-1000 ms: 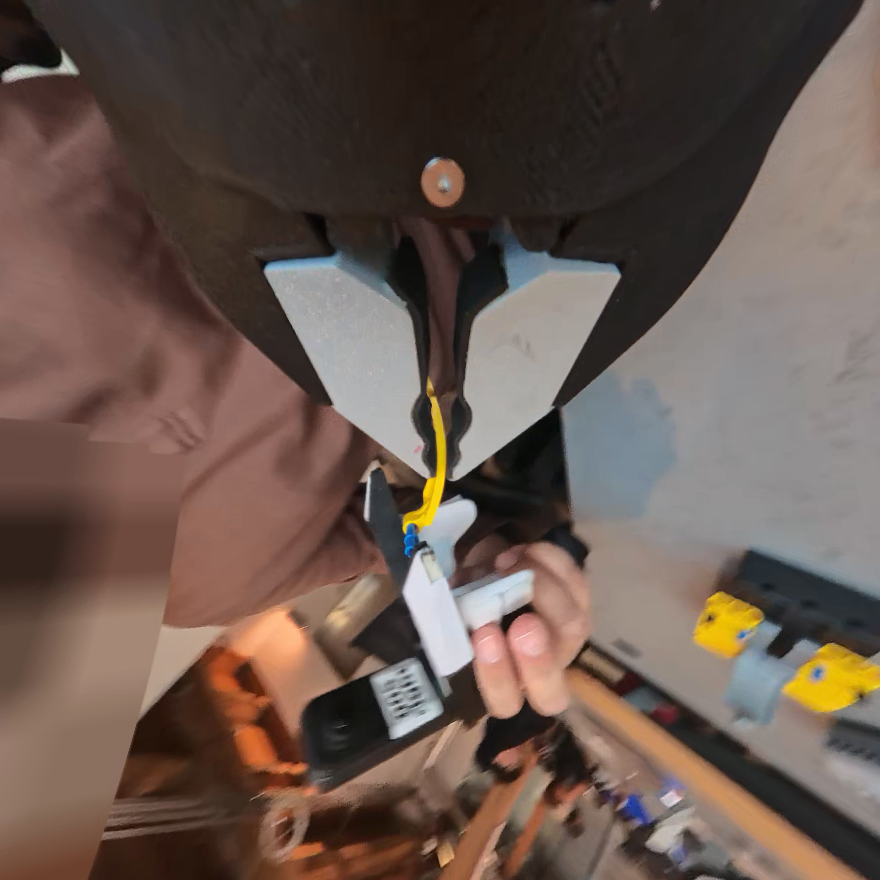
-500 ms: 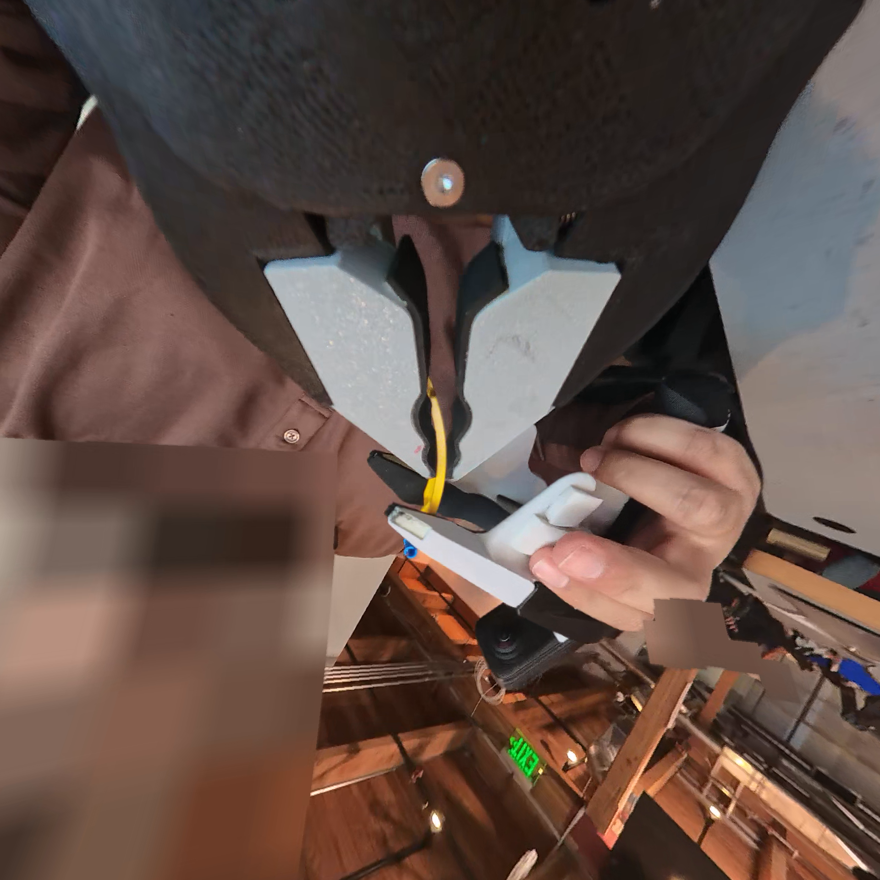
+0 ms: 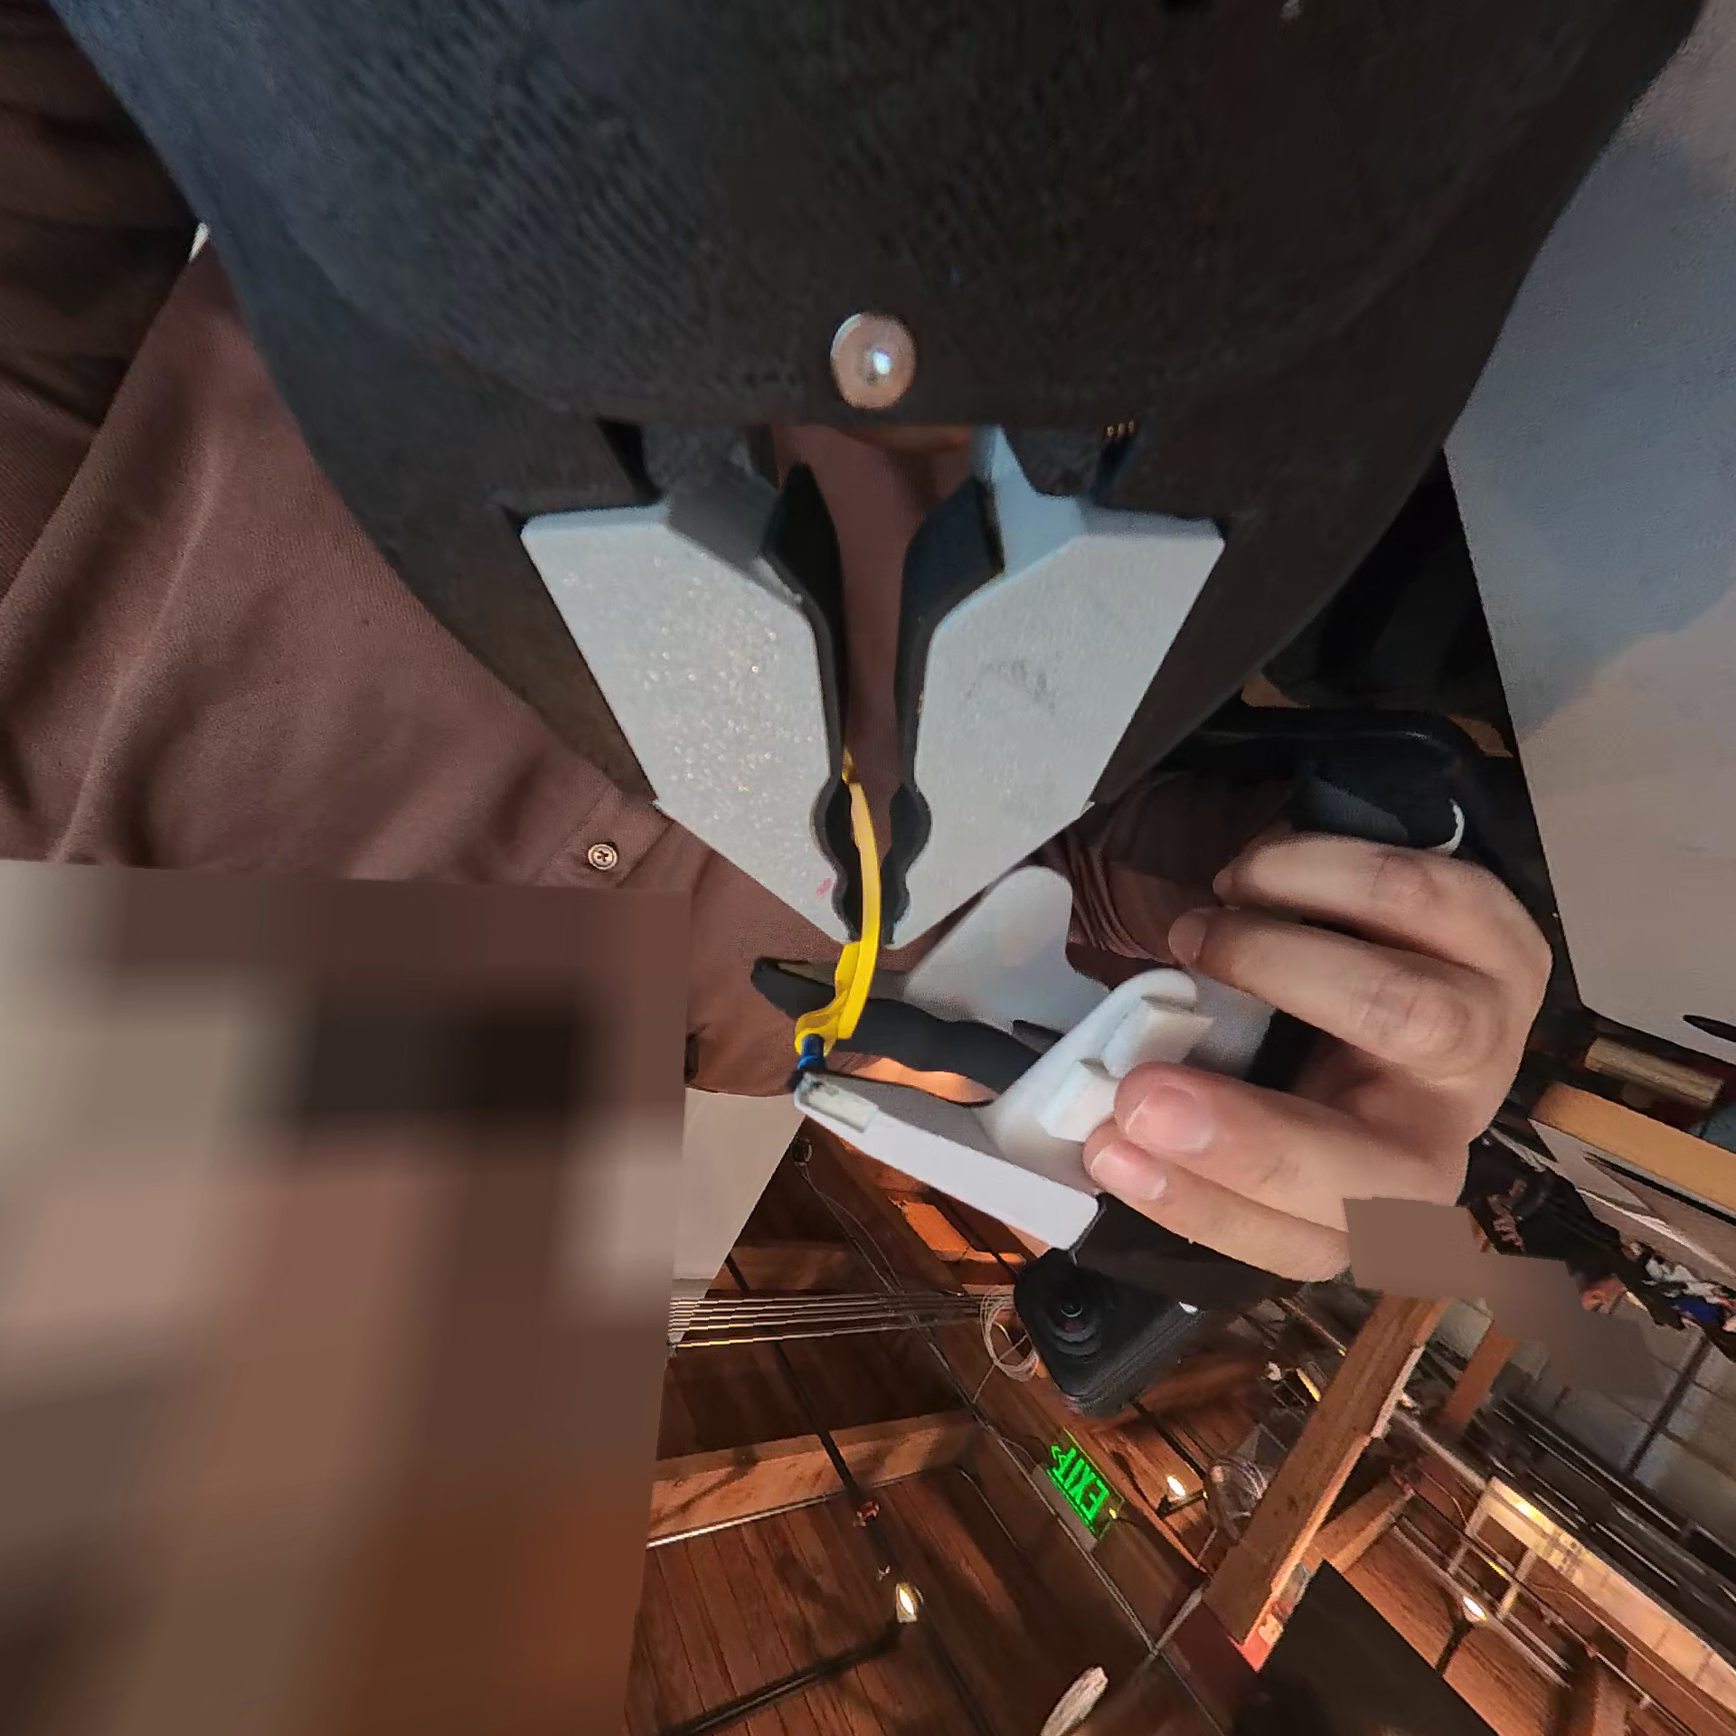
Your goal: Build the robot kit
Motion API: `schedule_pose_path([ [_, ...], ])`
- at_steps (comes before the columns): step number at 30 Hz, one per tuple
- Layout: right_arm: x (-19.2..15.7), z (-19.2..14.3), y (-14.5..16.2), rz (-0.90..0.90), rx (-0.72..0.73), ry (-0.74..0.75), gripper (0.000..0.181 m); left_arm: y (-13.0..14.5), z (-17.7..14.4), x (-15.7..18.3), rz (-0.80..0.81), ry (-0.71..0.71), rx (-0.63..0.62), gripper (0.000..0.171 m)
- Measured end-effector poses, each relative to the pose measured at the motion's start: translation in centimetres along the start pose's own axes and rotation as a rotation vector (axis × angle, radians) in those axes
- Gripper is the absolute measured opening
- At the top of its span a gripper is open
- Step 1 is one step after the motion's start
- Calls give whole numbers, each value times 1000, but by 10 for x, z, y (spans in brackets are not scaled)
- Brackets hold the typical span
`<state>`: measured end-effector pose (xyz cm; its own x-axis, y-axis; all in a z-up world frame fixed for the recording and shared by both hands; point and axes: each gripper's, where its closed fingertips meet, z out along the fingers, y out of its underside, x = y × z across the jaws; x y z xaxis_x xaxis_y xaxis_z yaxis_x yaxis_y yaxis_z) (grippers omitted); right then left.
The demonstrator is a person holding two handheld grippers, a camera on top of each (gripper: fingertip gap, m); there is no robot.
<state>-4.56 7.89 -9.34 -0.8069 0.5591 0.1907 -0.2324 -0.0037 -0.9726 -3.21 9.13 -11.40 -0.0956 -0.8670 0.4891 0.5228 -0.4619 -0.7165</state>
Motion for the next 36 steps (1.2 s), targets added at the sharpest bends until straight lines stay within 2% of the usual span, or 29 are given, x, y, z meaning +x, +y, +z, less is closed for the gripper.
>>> schedule_pose_path([
  [5, 4, -11, 5, -58, -89, 10, 25, 1, -2, -4, -25, -14, -5, 0],
  [8, -1, -18, 9, -66, -144, -34, 23, 4, -3, -6, -79, -12, -20, 0],
  [11, 3, -25, 11, -91, -183, -16, 21, 6, -5, -9, -137, -11, -21, 0],
  [14, 6, -27, 15, -99, -222, 1, 25, 7, -4, -12, -163, -8, -18, 0],
  [36, 4, -25, 13, 29, -148, -56, 29, 10, 2, -12, -212, 17, -17, 0],
])
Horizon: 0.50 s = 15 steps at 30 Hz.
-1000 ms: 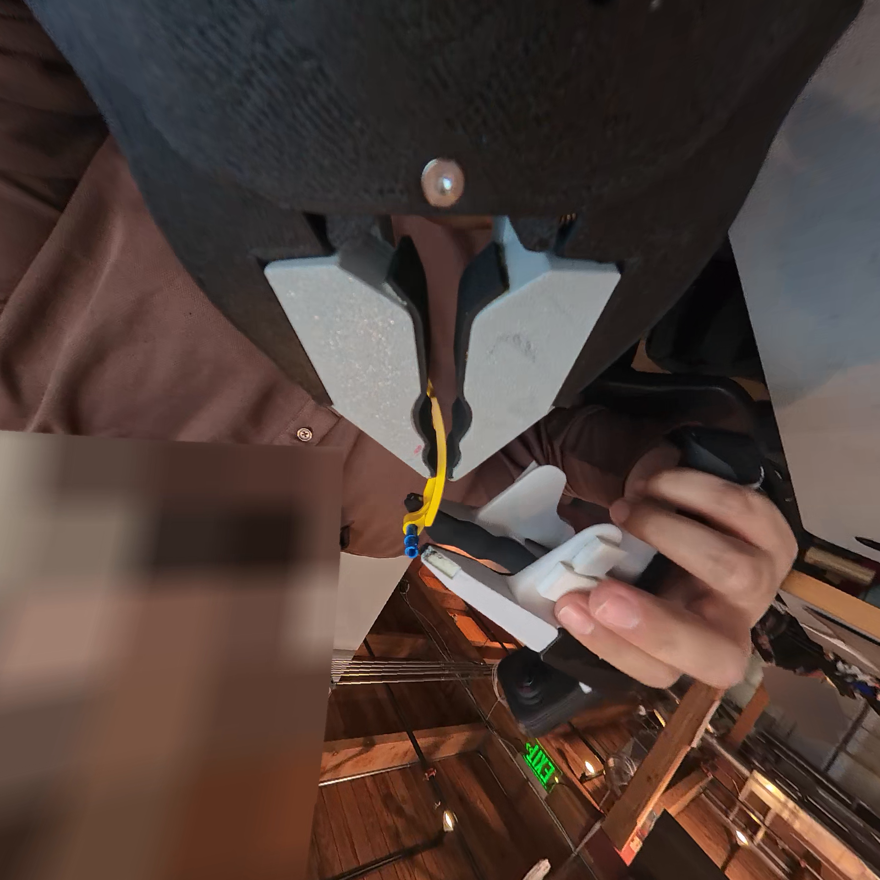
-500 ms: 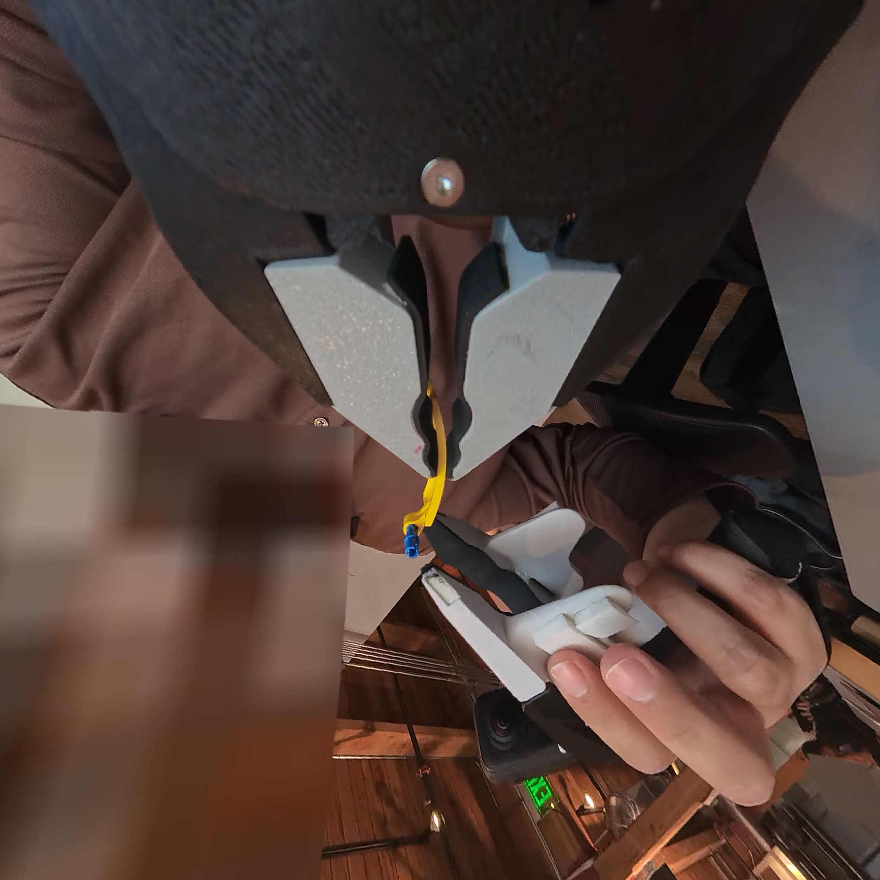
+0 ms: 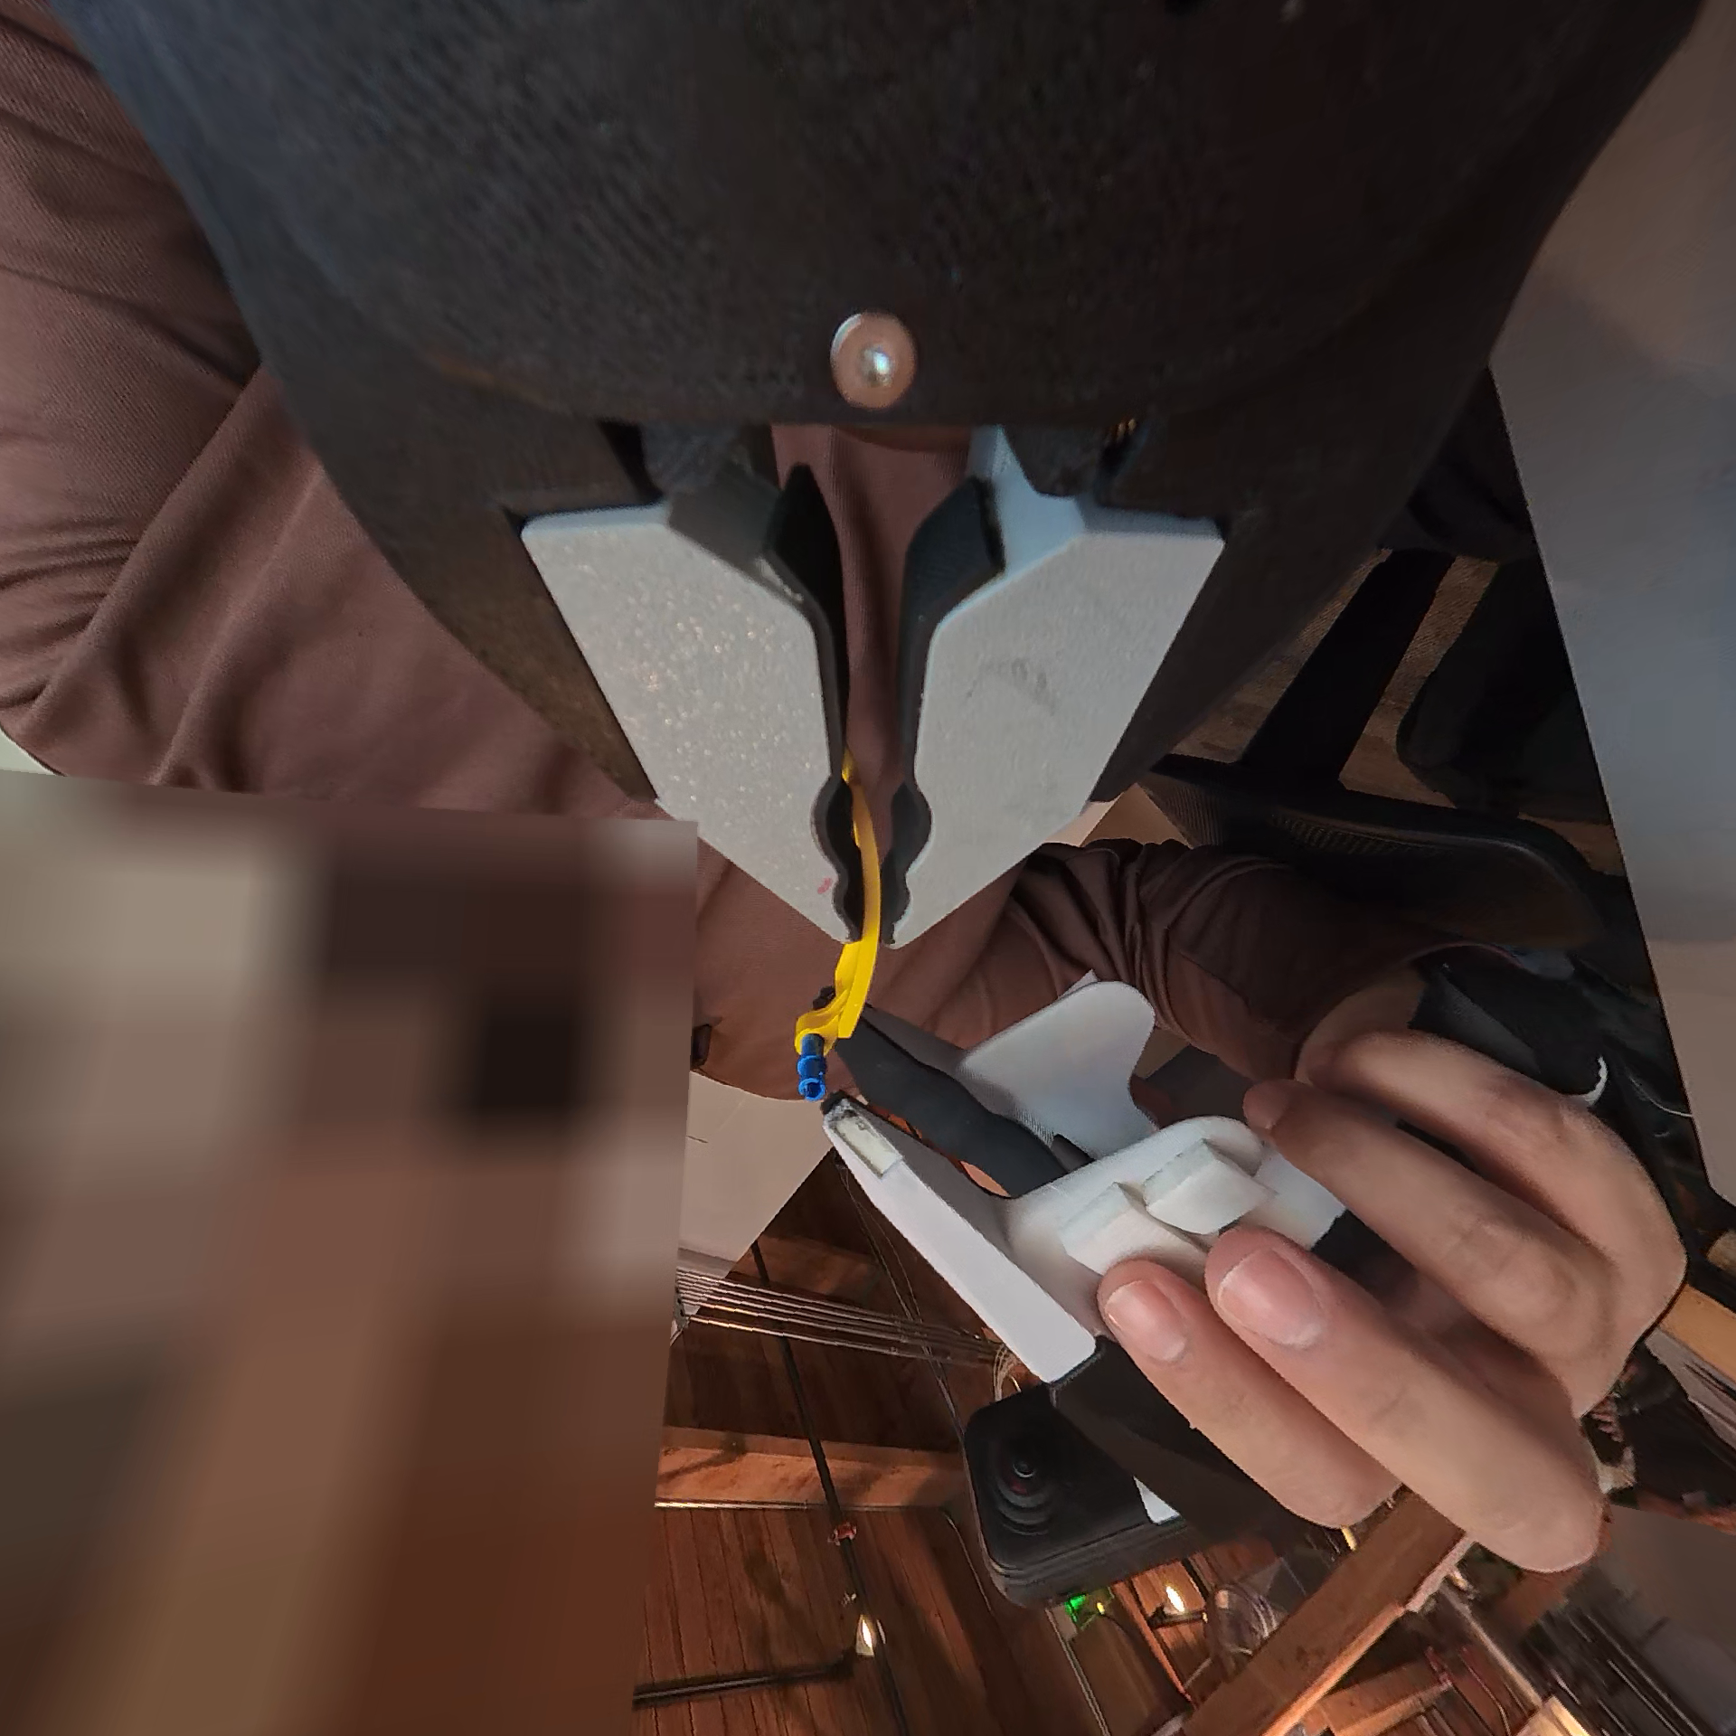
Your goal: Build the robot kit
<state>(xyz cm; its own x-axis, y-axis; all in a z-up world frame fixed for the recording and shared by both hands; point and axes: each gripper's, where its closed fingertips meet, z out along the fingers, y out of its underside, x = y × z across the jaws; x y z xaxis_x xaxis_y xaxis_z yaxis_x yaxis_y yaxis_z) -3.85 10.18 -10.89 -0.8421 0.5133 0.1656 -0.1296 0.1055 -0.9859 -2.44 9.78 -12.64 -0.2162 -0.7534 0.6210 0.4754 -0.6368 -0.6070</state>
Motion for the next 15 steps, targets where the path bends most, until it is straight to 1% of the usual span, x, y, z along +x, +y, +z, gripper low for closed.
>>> schedule_pose_path([
  [9, -4, 3, -2, -4, 23, -19, 28, 3, 2, 2, -3, 10, -14, 0],
  [11, -6, 4, -3, -4, 33, -30, 24, 2, 3, 2, -11, 17, -10, 0],
  [15, -5, 5, -5, -1, 57, -28, 23, 1, 4, 4, -29, 37, 3, 0],
])
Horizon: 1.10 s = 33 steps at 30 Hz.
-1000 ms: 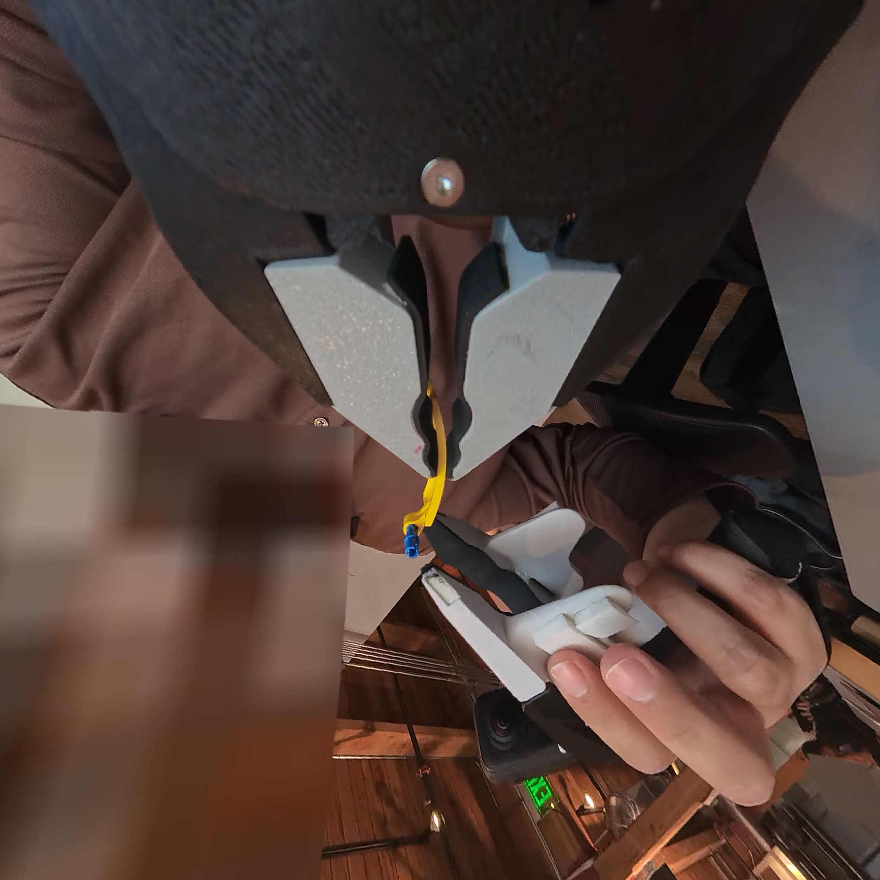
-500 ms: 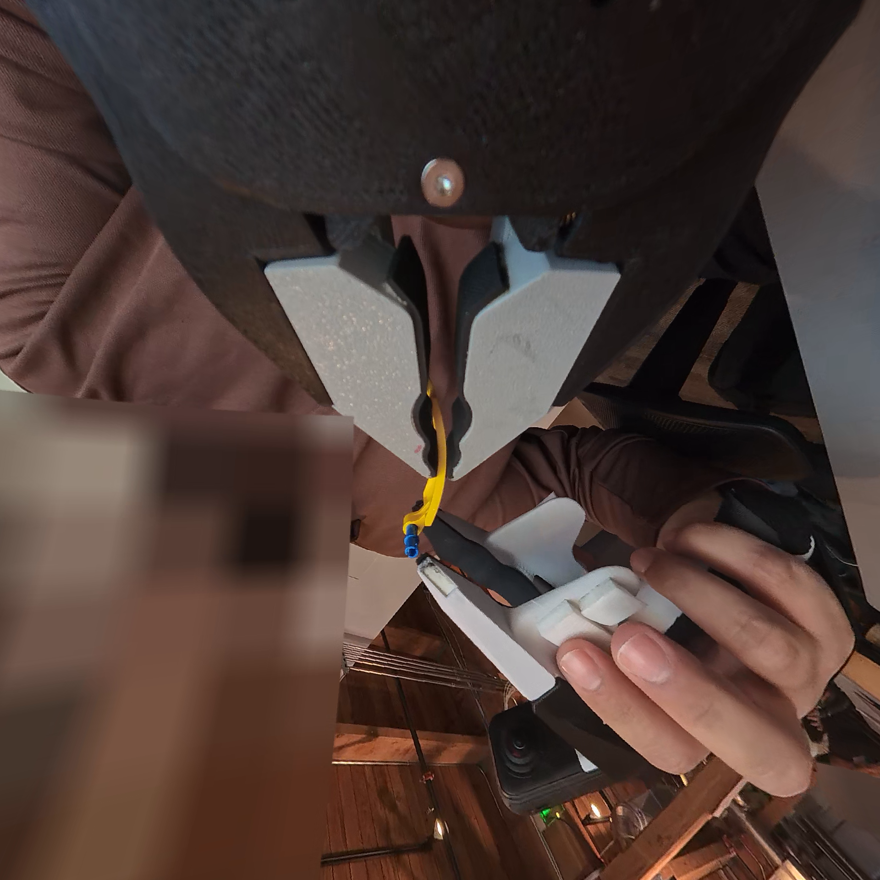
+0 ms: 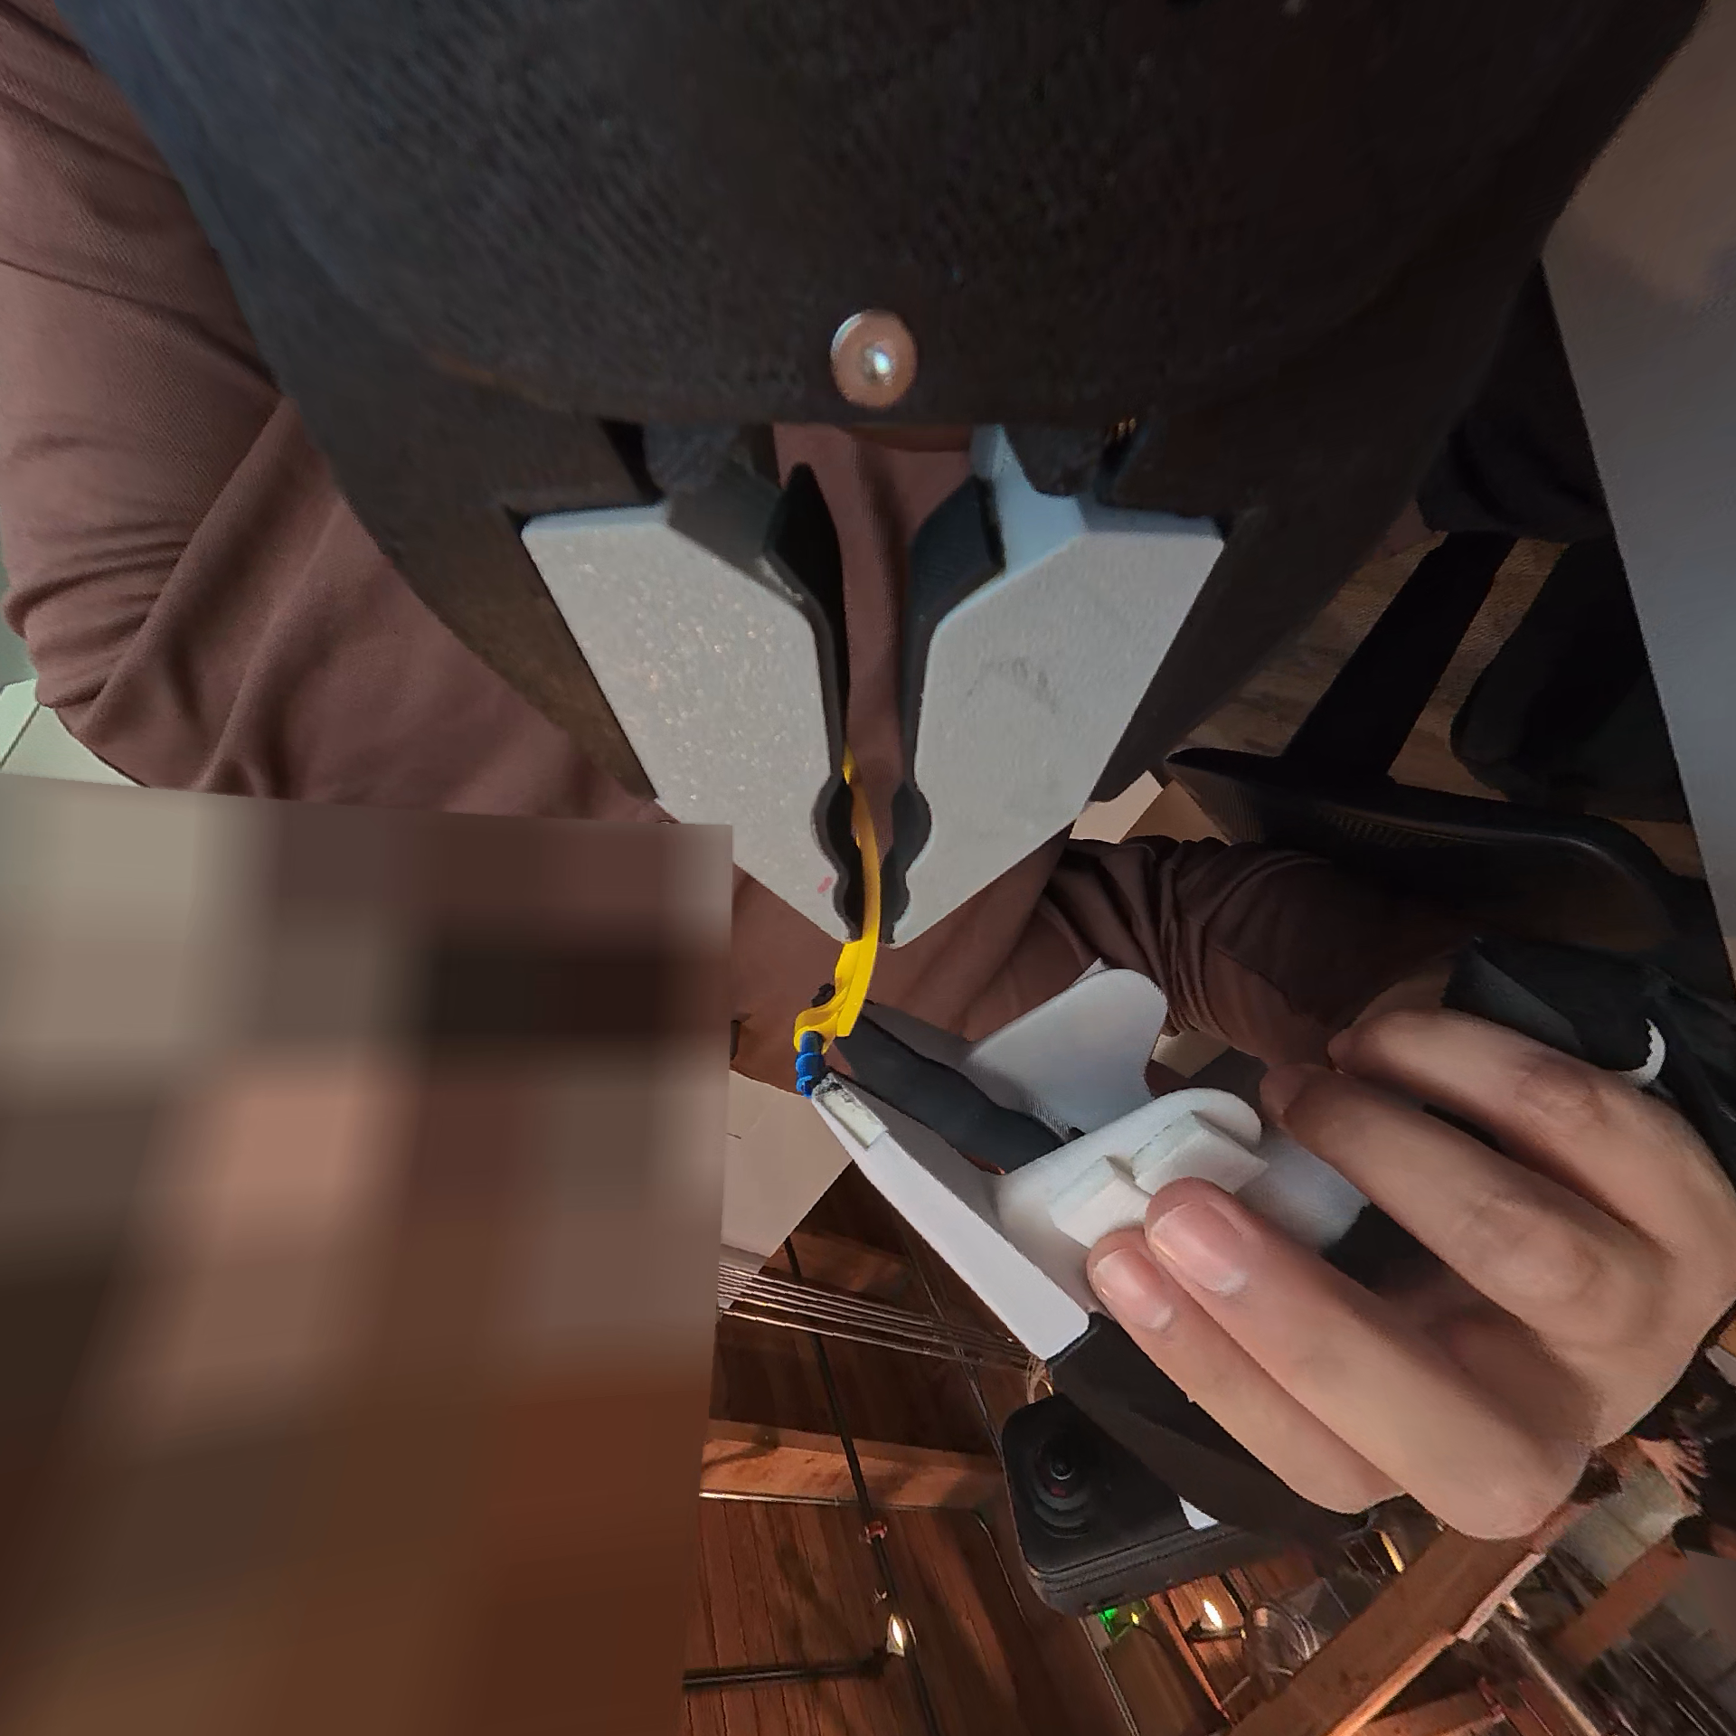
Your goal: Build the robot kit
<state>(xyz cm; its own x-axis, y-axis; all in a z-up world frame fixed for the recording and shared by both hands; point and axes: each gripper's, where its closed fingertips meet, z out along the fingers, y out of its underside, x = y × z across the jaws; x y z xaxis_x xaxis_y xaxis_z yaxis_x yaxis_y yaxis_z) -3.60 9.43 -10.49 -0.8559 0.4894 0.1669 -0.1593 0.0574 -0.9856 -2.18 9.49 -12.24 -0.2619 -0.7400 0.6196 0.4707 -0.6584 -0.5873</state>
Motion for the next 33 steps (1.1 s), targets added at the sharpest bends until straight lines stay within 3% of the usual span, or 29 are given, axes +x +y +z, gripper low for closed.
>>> schedule_pose_path([
  [10, -6, 1, -3, 25, 29, -30, 24, 3, 5, 3, -45, 17, -26, 0],
  [19, -10, 0, -11, -116, 0, -15, 22, -3, 12, 3, -58, -10, -3, 0],
  [21, -8, -3, -9, -153, -35, 5, 15, -6, 11, 2, -65, -23, 22, 0],
  [23, -2, -8, -6, -191, -81, 44, 12, -12, 8, -3, -70, -72, 56, 0],
  [27, 24, -20, 8, -44, -132, 127, 14, -31, -12, -19, -14, -278, 98, 0],
  [33, 32, -30, 25, -168, -299, 222, 36, -28, -32, -36, 90, -594, -29, 0],
])
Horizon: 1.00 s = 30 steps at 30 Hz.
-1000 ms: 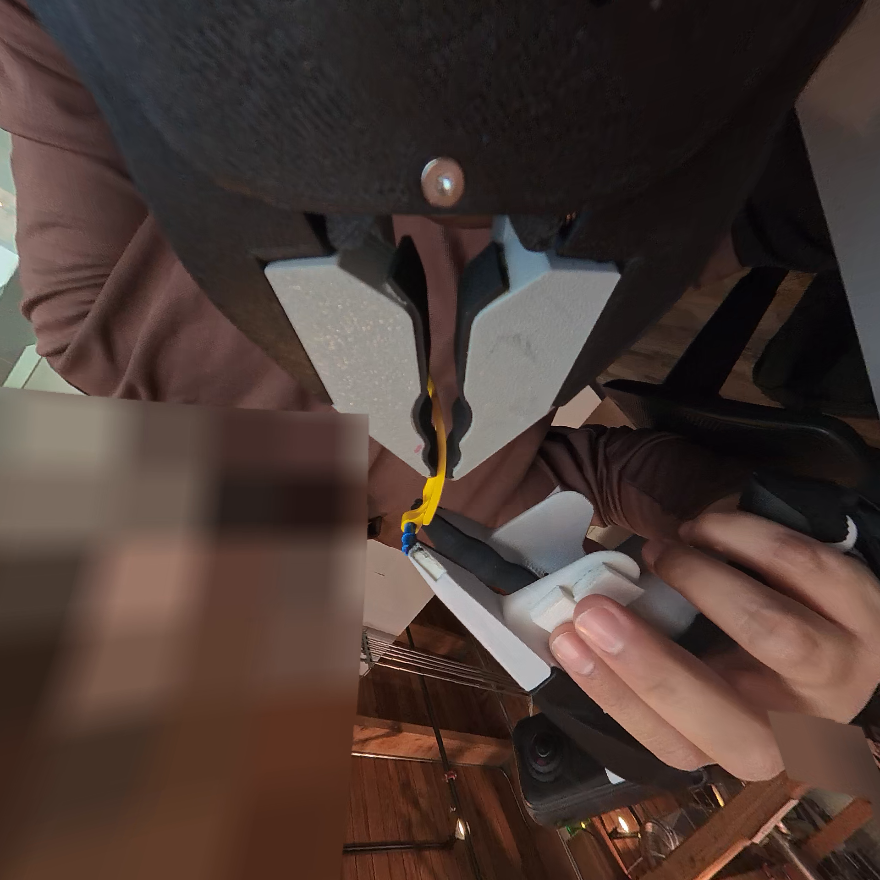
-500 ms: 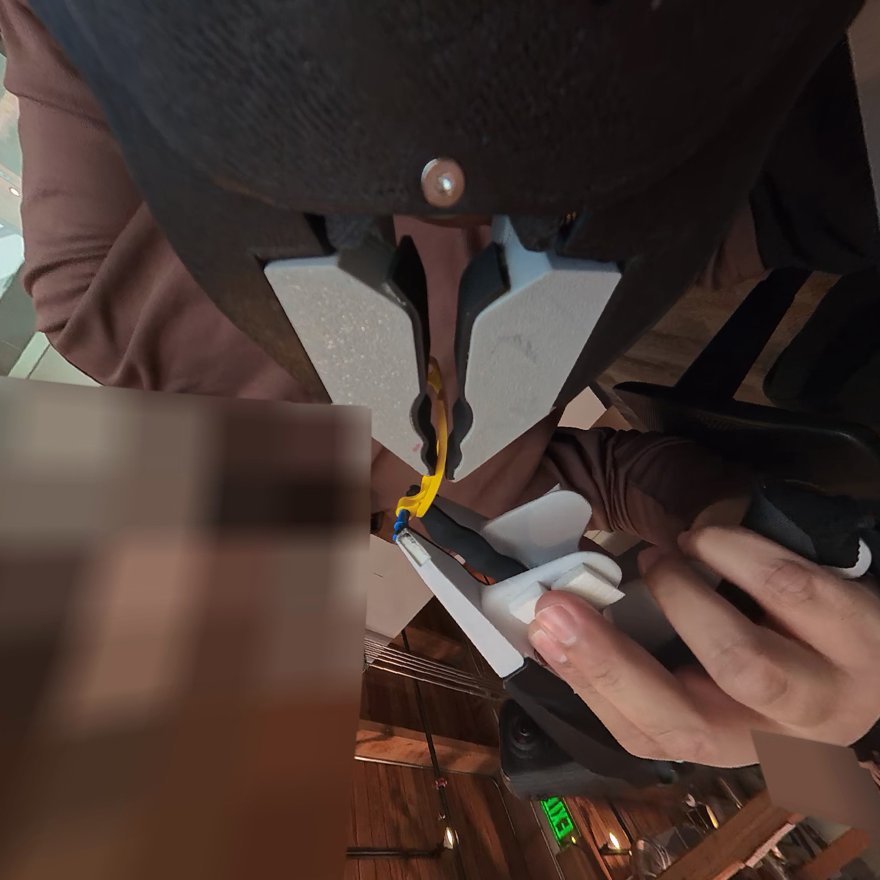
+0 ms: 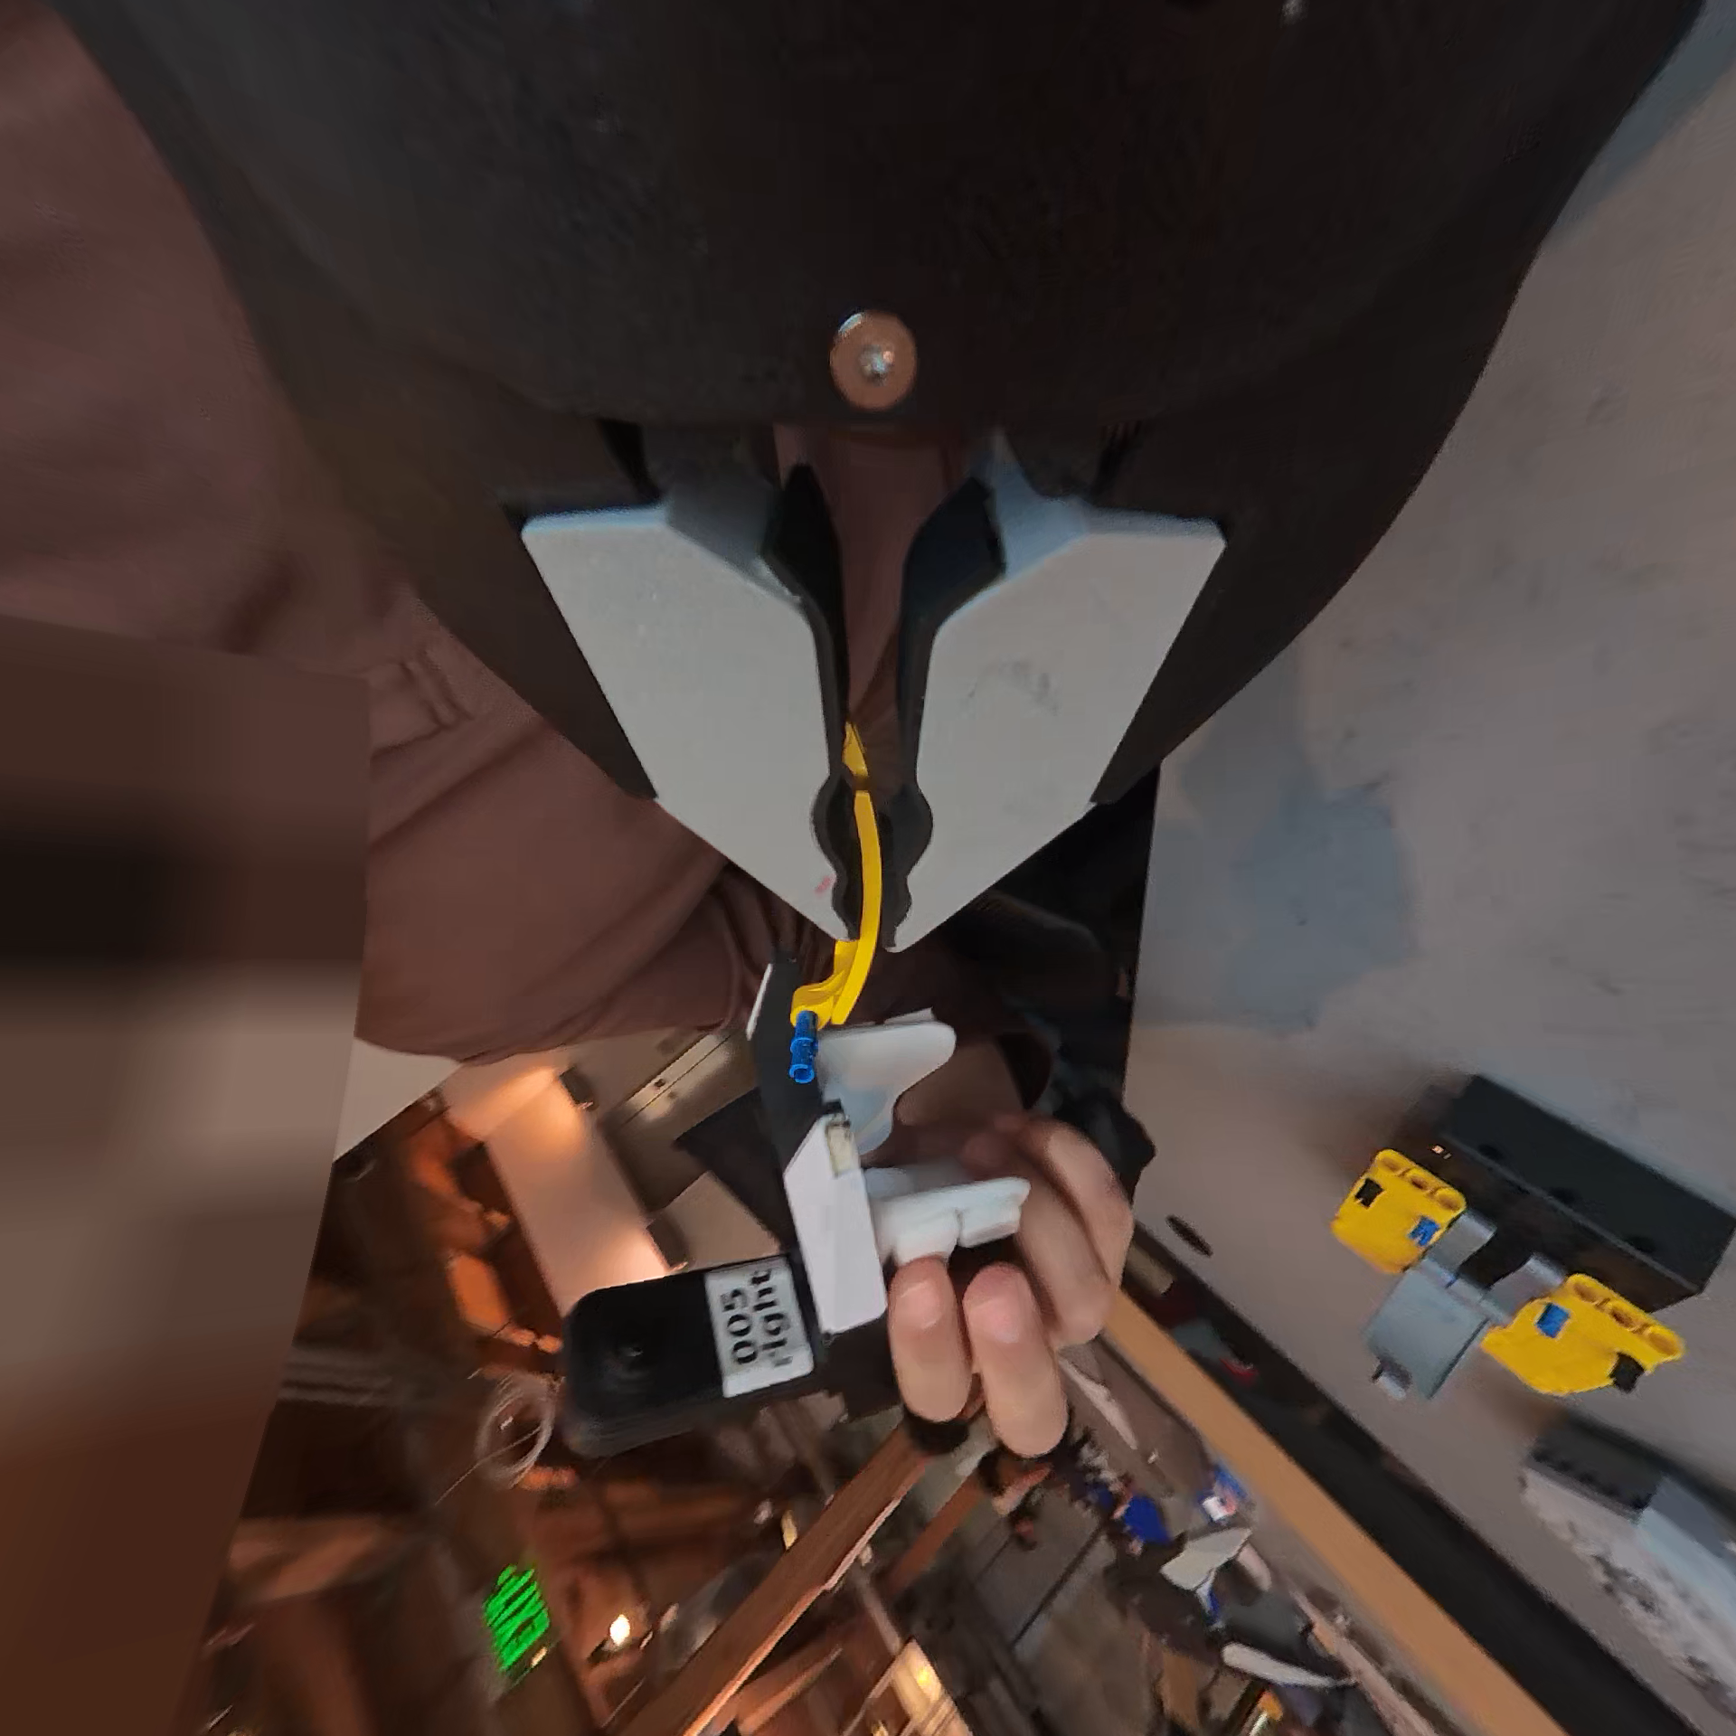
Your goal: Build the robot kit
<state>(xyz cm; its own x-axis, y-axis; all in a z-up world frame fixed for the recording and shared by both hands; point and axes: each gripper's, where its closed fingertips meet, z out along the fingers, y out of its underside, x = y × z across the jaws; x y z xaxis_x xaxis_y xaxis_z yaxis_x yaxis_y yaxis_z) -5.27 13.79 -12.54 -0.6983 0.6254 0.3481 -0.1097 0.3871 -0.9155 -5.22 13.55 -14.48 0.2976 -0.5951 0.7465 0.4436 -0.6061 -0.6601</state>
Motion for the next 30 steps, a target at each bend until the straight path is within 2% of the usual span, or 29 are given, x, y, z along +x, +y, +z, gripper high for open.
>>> schedule_pose_path([
  [4, 5, -3, 9, -37, -95, 40, 35, 10, 0, -35, 60, -260, -74, 0],
  [7, 13, -4, 31, -125, -252, 128, 38, 6, 2, -43, 122, -372, -70, 0],
  [11, 12, 1, 48, -198, -368, 165, 40, 4, 0, -54, 217, -528, -106, 0],
  [14, 13, 3, 64, -322, -482, 186, 32, 5, 1, -52, 203, -525, -110, 0],
  [19, 13, 7, 76, -447, -571, 205, 33, 11, -3, -63, 139, -543, -117, 0],
  [30, 23, 6, 94, -400, -658, 252, 33, 8, -7, -81, 138, -650, -85, 0],
])
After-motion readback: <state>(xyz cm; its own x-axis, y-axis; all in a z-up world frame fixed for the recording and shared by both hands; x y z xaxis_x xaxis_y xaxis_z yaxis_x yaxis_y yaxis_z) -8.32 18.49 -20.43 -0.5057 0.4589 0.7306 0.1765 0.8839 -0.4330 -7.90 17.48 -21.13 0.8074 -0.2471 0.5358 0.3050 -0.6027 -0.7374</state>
